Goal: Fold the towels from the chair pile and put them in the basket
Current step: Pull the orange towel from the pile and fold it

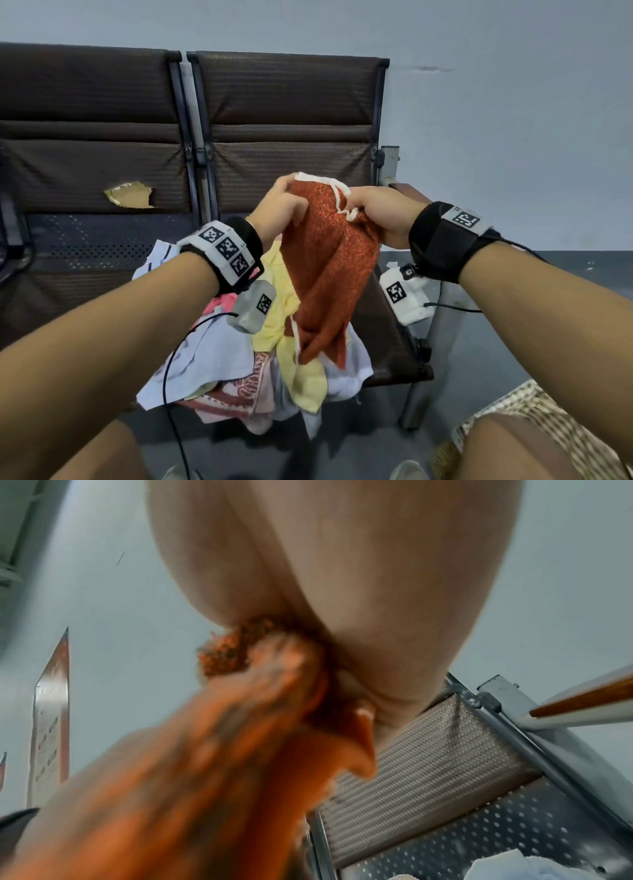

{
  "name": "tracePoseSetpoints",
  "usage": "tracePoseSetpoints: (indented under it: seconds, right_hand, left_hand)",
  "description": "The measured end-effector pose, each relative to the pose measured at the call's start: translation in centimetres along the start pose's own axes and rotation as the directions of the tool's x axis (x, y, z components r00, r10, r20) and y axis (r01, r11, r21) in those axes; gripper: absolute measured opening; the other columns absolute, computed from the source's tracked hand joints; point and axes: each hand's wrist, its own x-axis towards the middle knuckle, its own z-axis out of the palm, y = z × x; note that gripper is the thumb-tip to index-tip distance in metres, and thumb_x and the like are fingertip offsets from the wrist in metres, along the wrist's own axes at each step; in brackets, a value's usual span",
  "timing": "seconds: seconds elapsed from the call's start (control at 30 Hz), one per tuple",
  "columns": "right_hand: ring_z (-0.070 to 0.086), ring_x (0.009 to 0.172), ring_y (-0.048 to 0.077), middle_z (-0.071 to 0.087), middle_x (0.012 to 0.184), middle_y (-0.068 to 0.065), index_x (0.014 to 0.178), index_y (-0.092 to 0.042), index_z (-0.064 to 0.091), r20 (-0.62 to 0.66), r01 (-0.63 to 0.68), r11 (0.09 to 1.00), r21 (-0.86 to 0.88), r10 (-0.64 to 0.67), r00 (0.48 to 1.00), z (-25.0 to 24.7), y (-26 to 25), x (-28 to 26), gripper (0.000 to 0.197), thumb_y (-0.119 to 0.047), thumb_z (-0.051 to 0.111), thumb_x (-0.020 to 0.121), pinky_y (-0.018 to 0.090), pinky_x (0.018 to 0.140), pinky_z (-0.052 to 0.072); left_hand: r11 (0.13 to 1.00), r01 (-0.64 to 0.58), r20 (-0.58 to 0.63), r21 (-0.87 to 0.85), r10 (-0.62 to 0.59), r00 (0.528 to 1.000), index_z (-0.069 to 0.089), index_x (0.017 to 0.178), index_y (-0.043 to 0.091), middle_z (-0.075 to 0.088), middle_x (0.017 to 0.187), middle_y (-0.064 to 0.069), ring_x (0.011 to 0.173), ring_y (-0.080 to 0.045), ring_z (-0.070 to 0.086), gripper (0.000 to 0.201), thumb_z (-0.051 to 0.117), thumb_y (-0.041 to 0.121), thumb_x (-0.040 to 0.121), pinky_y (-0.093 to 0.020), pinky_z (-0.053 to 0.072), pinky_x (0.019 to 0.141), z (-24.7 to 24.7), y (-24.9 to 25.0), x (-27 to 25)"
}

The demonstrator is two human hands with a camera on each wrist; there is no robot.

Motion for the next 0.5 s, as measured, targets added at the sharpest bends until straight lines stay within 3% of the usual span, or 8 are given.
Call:
tracePoseSetpoints:
  seconds: [0.1, 0.17, 0.2, 0.27, 0.33, 0.37, 0.43, 0.5]
  right_hand:
    - [0.061, 0.067, 0.020, 0.064, 0.068, 0.003, 0.073, -0.017, 0.064, -0.052, 0.031, 0.999, -0.027, -0.033, 0.998, -0.7, -0.1, 0.5, 0.013, -0.023, 0.062, 0.084, 0.028, 0.063, 0.049]
    - [0.074, 0.077, 0.018, 0.076, 0.082, -0.003, 0.088, -0.022, 0.073, 0.035, 0.066, 0.979, -0.194, -0.060, 0.998, -1.9, -0.5, 0.7, 0.031, -0.052, 0.073, 0.080, 0.025, 0.068, 0.058]
    - [0.075, 0.077, 0.012, 0.078, 0.085, -0.005, 0.093, -0.023, 0.075, 0.057, 0.090, 0.937, -0.338, -0.075, 0.996, -2.4, -0.7, 0.7, 0.037, -0.056, 0.077, 0.076, 0.020, 0.065, 0.058]
    - [0.071, 0.067, 0.008, 0.074, 0.075, -0.007, 0.085, -0.021, 0.074, -0.001, 0.120, 0.766, -0.632, -0.156, 0.988, -3.3, -0.8, 1.4, 0.027, -0.046, 0.082, 0.077, 0.012, 0.055, 0.050]
    - [0.063, 0.067, 0.015, 0.064, 0.068, -0.003, 0.072, -0.019, 0.066, -0.094, 0.104, 0.602, -0.791, -0.288, 0.953, -3.9, -0.9, 2.5, 0.020, -0.030, 0.075, 0.085, 0.018, 0.057, 0.044]
    - [0.061, 0.072, 0.020, 0.061, 0.070, 0.000, 0.071, -0.019, 0.062, -0.148, 0.100, 0.577, -0.811, -0.367, 0.918, -4.0, -1.0, 3.1, 0.019, -0.023, 0.068, 0.088, 0.022, 0.061, 0.042]
    - [0.060, 0.084, 0.022, 0.063, 0.081, 0.002, 0.084, -0.022, 0.066, -0.238, 0.156, 0.600, -0.785, -0.524, 0.818, -3.8, -1.2, 3.8, 0.013, -0.015, 0.057, 0.091, 0.025, 0.070, 0.038]
    - [0.059, 0.090, 0.019, 0.069, 0.094, 0.002, 0.104, -0.019, 0.071, -0.297, 0.251, 0.617, -0.746, -0.645, 0.704, -3.4, -1.5, 4.3, 0.024, -0.012, 0.051, 0.092, 0.025, 0.077, 0.040]
  left_hand:
    - [0.982, 0.166, 0.279, -0.090, -0.135, 0.951, 0.068, 0.105, 0.005, 0.069, 0.095, -0.009, 0.083, -0.019, 0.062, 0.037, 0.062, 0.008, 0.069, -0.031, 0.045, 0.081, -0.9, 0.0, 0.6]
    - [0.990, 0.126, 0.254, -0.067, -0.105, 0.961, 0.072, 0.107, 0.010, 0.072, 0.101, -0.008, 0.086, -0.018, 0.067, 0.023, 0.069, 0.015, 0.084, -0.033, 0.049, 0.085, -1.6, -0.3, 1.8]
    - [0.997, 0.078, 0.197, -0.014, -0.073, 0.978, 0.072, 0.106, 0.011, 0.073, 0.101, -0.009, 0.086, -0.019, 0.067, 0.019, 0.070, 0.018, 0.088, -0.036, 0.051, 0.086, -1.7, -0.4, 2.5]
    - [0.974, -0.055, 0.074, 0.218, 0.040, 0.996, 0.074, 0.102, 0.013, 0.073, 0.102, -0.014, 0.090, -0.023, 0.065, 0.015, 0.071, 0.021, 0.090, -0.043, 0.053, 0.089, -1.8, -0.5, 3.8]
    - [0.829, -0.188, -0.011, 0.527, 0.228, 0.974, 0.076, 0.095, 0.015, 0.075, 0.094, -0.010, 0.087, -0.018, 0.065, 0.012, 0.070, 0.025, 0.090, -0.035, 0.054, 0.082, -1.7, -0.6, 5.2]
    - [0.762, -0.216, -0.058, 0.610, 0.315, 0.947, 0.075, 0.091, 0.018, 0.075, 0.087, -0.004, 0.084, -0.014, 0.065, 0.012, 0.068, 0.028, 0.090, -0.029, 0.051, 0.075, -1.6, -0.3, 5.8]
    - [0.762, -0.254, -0.150, 0.595, 0.416, 0.897, 0.077, 0.094, 0.023, 0.075, 0.086, 0.004, 0.087, -0.010, 0.068, 0.014, 0.066, 0.031, 0.090, -0.027, 0.052, 0.075, -1.5, 0.6, 6.7]
    - [0.826, -0.329, -0.185, 0.457, 0.450, 0.873, 0.077, 0.103, 0.022, 0.077, 0.097, 0.004, 0.097, -0.012, 0.070, 0.017, 0.066, 0.026, 0.090, -0.032, 0.055, 0.088, -1.6, 1.6, 7.6]
